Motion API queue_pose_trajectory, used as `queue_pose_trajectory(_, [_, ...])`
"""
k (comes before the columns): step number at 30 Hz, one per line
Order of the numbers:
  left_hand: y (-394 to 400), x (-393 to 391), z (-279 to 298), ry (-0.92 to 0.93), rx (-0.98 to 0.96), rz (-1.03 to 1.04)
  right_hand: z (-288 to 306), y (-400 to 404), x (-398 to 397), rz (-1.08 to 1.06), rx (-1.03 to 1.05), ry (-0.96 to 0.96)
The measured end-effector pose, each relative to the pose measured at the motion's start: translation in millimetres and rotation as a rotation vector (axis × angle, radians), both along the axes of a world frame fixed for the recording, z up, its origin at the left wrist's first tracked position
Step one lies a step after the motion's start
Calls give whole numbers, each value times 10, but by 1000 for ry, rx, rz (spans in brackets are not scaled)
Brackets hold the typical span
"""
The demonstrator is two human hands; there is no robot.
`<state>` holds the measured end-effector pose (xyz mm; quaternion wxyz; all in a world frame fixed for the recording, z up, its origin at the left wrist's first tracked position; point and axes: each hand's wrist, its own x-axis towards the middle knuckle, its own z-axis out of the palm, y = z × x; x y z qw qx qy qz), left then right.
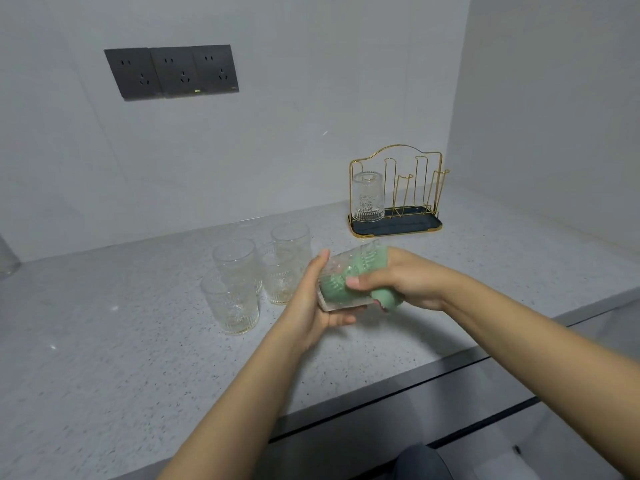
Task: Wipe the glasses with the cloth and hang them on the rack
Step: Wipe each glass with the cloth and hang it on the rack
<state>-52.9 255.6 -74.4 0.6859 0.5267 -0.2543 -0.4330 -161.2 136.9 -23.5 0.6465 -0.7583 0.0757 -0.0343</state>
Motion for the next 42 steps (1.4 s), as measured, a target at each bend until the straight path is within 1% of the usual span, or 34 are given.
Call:
queue_pose_trajectory(1, [-24,-15,-79,-98,-34,76,8,-7,11,-18,179,-12])
queue_pose_trajectory(2, [-45,-34,-134,-171,-54,154,-3,-8,15,-7,307,-29])
queue_pose_trajectory(3, [-55,-45,-161,-205,-69,203,-23,6,11,34,366,-40])
queue_pose_trajectory(4, [-50,-61,-134,-197,-67,212,-34,40,-10,86,332,-48])
queue_pose_trajectory(5, [-43,-59,-77,-152,-47,196,-48,71,-38,132,199,-48])
queue_pose_trajectory(7, [-16,-31,72,-27,94,101,-78,107,-70,206,-196,-39])
queue_pose_trajectory(8, [4,-23,140,20,177,53,-98,98,-61,210,-338,-29])
queue_pose_trajectory(9, [12,-15,175,28,232,25,-98,103,-63,197,-399,-25])
queue_pose_trajectory(10, [17,-8,188,-5,264,4,-112,76,-48,159,-379,-25])
queue_pose_trajectory(11, [13,-9,179,-46,260,-9,-93,72,-47,109,-314,-30])
queue_pose_trajectory(12, [8,-23,158,-74,218,-14,-72,55,-52,59,-234,-38])
queue_pose_trajectory(15, [-4,-41,38,-108,-7,23,-22,29,-62,-20,100,-49])
queue_pose_trajectory(16, [-1,-52,11,-158,-37,60,-33,12,-58,-21,174,-50])
queue_pose_trajectory(17, [-6,-55,-16,-212,-51,97,-52,0,-52,-11,205,-48])
queue_pose_trajectory(18, [-9,-50,-26,-238,-59,115,-74,-17,-47,8,177,-50])
queue_pose_trajectory(19, [-20,-31,-16,-217,-53,112,-80,-16,-41,39,118,-48])
queue_pose_trajectory(21, [-41,14,59,-101,25,62,-115,-28,-6,112,-130,-29])
queue_pose_trajectory(23, [-106,117,147,42,149,-13,-135,-72,69,182,-390,36])
queue_pose_trajectory(24, [-162,172,179,91,205,-35,-153,-152,125,197,-445,66])
queue_pose_trajectory(25, [-250,252,176,122,233,-46,-155,-250,196,209,-452,80])
queue_pose_trajectory(27, [-428,393,165,137,219,-58,-138,-476,326,184,-356,64])
queue_pose_trajectory(29, [-618,506,139,123,143,-69,-94,-717,481,105,-184,26])
queue_pose_trajectory(31, [-755,574,81,32,-11,-33,-44,-891,621,58,-26,14])
queue_pose_trajectory(32, [-839,600,83,-28,-44,18,-12,-977,674,35,50,15])
queue_pose_trajectory(34, [-1011,665,136,-138,-35,97,75,-1163,744,20,131,35])
queue_pose_trajectory(35, [-1073,682,202,-149,-15,112,125,-1221,753,37,117,45])
queue_pose_trajectory(36, [-1138,698,296,-129,32,119,198,-1247,755,55,55,57])
queue_pose_trajectory(37, [-1225,734,414,-59,98,94,290,-1284,758,81,-51,85])
queue_pose_trajectory(40, [-1408,791,854,262,327,-66,514,-1368,752,209,-585,139])
queue_pose_trajectory(41, [-1465,795,990,339,384,-81,591,-1437,744,258,-661,165])
queue_pose_trajectory(42, [-1489,776,1076,359,408,-83,655,-1484,724,276,-657,196])
